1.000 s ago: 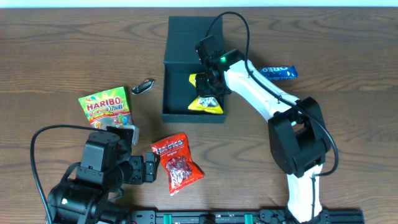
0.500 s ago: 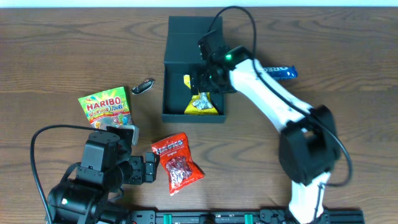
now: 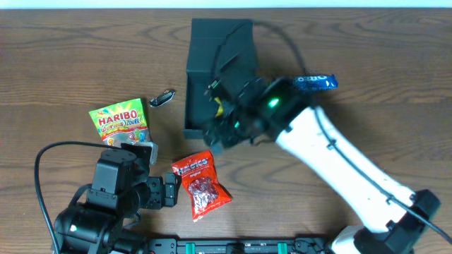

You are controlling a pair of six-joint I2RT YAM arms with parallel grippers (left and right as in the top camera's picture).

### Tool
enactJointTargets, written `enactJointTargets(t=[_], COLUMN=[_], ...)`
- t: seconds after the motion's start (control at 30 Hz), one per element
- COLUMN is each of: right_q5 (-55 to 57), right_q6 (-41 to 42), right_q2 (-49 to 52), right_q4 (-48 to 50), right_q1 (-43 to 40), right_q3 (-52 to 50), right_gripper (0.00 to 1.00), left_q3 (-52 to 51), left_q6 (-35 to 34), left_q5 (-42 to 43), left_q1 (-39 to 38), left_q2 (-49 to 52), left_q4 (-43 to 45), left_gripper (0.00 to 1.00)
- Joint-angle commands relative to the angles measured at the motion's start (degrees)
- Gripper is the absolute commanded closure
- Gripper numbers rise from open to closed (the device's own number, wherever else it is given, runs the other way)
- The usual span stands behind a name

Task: Pack container
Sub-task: 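Move the right gripper to the red Hacks bag and grasp it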

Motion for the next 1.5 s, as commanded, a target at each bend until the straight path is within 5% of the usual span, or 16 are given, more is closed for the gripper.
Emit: enactJointTargets(t=[0.0, 0.23, 0.53, 0.9, 1.47], right_q5=[8.61, 11.52, 0.96, 2.01, 7.06], right_q6=[2.08, 10.78, 10.75, 9.86, 20.96], right_q2=[0.31, -0.02, 0.00, 0.02, 7.76], right_q4=[0.20, 7.41, 18.86, 24.50, 29.27], right_q1=[6.01, 12.83, 13.20, 17.81, 17.79], right_q3=[-4.33, -17.86, -27.52, -28.65, -29.83], right_gripper=[0.01, 0.01, 0.01, 0.01, 0.01], left_q3=[0.87, 0.90, 0.90, 1.77, 1.77], left_q6=[1.05, -0.11, -0.42, -12.98, -14.01], left_q5=[-1.09, -4.07, -5.99, -23.15, -23.34], left_q1=[-0.24, -0.24, -0.24, -0.24, -0.24], left_q2=[0.02, -0.37, -1.51, -10.12, -13.75], left_q4=[-0.22, -0.83, -0.61, -2.95, -3.17], left_gripper=[0.05, 0.05, 0.05, 0.05, 0.05])
